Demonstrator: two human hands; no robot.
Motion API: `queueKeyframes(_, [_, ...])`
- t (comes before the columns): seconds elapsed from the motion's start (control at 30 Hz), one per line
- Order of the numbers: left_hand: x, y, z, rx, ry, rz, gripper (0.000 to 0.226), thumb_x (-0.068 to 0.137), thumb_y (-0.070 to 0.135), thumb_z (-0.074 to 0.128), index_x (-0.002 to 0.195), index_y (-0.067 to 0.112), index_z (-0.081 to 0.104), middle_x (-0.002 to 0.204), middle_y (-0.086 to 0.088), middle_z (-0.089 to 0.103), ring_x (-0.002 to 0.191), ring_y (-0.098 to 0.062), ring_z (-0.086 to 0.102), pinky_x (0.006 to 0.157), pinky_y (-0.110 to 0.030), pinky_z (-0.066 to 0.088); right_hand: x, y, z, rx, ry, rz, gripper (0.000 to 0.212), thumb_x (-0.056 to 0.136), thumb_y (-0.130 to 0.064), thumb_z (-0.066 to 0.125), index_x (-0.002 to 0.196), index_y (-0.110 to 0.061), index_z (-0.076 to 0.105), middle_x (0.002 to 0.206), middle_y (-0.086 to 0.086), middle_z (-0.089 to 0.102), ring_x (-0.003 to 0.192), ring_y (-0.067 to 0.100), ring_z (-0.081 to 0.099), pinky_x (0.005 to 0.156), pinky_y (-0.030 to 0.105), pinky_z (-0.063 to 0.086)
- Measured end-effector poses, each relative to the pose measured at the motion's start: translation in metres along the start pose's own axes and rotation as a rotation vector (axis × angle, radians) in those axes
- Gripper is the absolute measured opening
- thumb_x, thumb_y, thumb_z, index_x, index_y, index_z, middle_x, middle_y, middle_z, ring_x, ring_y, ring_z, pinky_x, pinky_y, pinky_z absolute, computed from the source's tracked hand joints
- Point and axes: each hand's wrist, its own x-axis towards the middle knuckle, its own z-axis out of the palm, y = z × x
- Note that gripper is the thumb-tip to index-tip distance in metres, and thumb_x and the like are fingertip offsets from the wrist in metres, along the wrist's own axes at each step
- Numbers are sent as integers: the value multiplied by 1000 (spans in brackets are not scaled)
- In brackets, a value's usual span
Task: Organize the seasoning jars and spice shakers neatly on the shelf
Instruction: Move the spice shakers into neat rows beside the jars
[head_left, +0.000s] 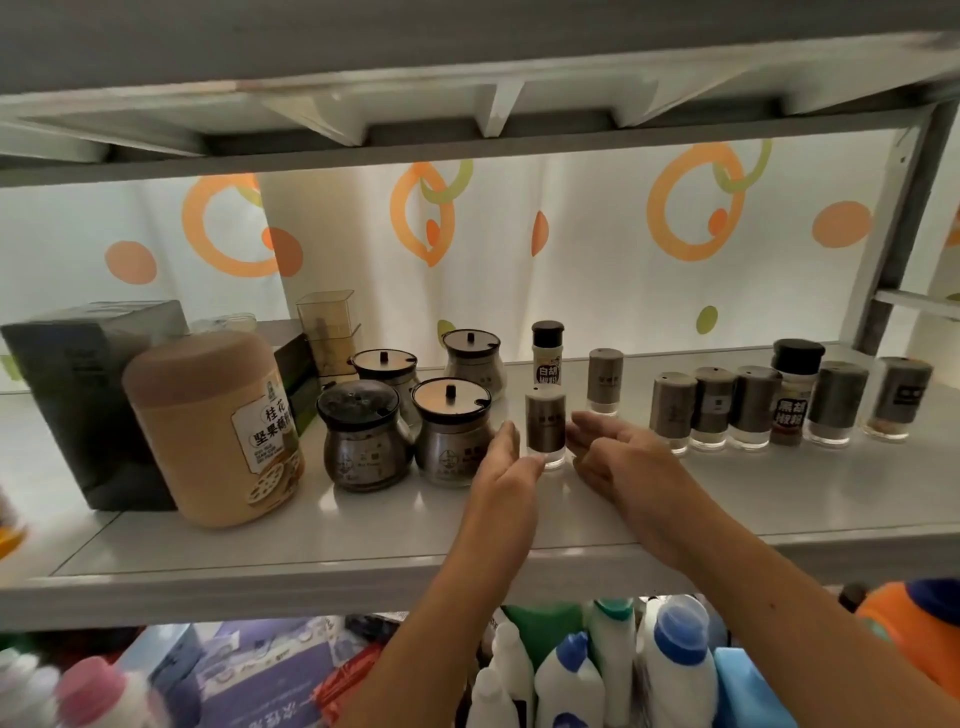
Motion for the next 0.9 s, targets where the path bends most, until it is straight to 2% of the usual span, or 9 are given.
queueKeyframes(0.07, [3, -1, -3, -24, -10, -16, 42, 94, 1, 45, 131, 19, 51, 122, 8, 57, 114, -7, 53, 97, -20, 40, 5, 5, -2, 88, -2, 28, 49, 91, 5, 38, 132, -17, 53, 114, -5, 68, 108, 10, 61, 98, 30, 47])
queueKeyframes(0.2, [3, -1, -2, 93, -25, -45, 40, 90, -3, 46, 115, 27, 53, 105, 3, 62, 110, -22, 57, 104, -42, 44, 9, 8, -2, 93, -33, 45, 49, 90, 7, 38, 135, -10, 50, 107, -3, 68, 111, 18, 62, 91, 27, 51])
queueKeyframes(0.3, [-6, 1, -3, 143, -2, -71, 30, 91, 2, 48, 93, 31, 54, 98, 0, 62, 101, -21, 58, 97, -39, 47, 4, 5, 2, 19, -33, 31, 37, 91, 3, 41, 116, -14, 62, 121, 18, 65, 124, 40, 52, 107, 49, 43])
queueKeyframes(0.37, [-13, 4, -4, 162, -6, -62, 29, 91, 3, 48, 98, 30, 56, 100, -2, 63, 99, -20, 58, 92, -36, 48, -4, 0, 5, 13, -87, 17, 34, 92, 2, 41, 88, -21, 67, 134, 34, 46, 131, 48, 35, 111, 60, 29])
queueKeyframes(0.47, [-18, 7, -6, 151, 2, -48, 32, 89, 5, 48, 113, 21, 62, 103, -7, 66, 99, -22, 59, 93, -39, 48, -9, -3, 6, -5, -130, 9, 37, 93, 0, 43, 82, -25, 67, 135, 34, 41, 131, 48, 35, 111, 60, 28])
queueKeyframes(0.57, [-24, 7, -5, 151, 40, -16, 32, 92, 7, 48, 117, 19, 64, 102, -10, 69, 92, -20, 60, 83, -33, 49, -3, 4, 3, 10, -55, -8, 33, 94, -2, 45, 104, -22, 68, 122, 22, 64, 120, 37, 56, 106, 47, 45])
queueKeyframes(0.67, [-27, 4, -5, 157, 76, 12, 28, 93, 8, 46, 99, 24, 67, 98, -13, 71, 79, -19, 57, 70, -31, 46, 2, 8, 2, 39, 8, -12, 38, 93, -1, 45, 128, -9, 59, 111, 4, 71, 106, 14, 67, 95, 31, 53])
queueKeyframes(0.83, [-23, 3, -6, 183, 82, 0, 42, 92, 13, 48, 133, 15, 55, 125, -4, 64, 115, -19, 59, 103, -38, 46, 3, 9, 2, 13, -28, -21, 40, 94, 0, 44, 130, -8, 56, 115, 3, 70, 107, 10, 66, 96, 29, 52])
queueKeyframes(0.9, [-23, 3, -6, 183, 90, 2, 43, 93, 12, 48, 136, 16, 53, 127, -4, 63, 114, -19, 59, 103, -37, 46, 3, 9, 2, -15, -35, -32, 41, 94, 0, 44, 132, -9, 56, 117, 2, 70, 108, 10, 65, 97, 28, 52])
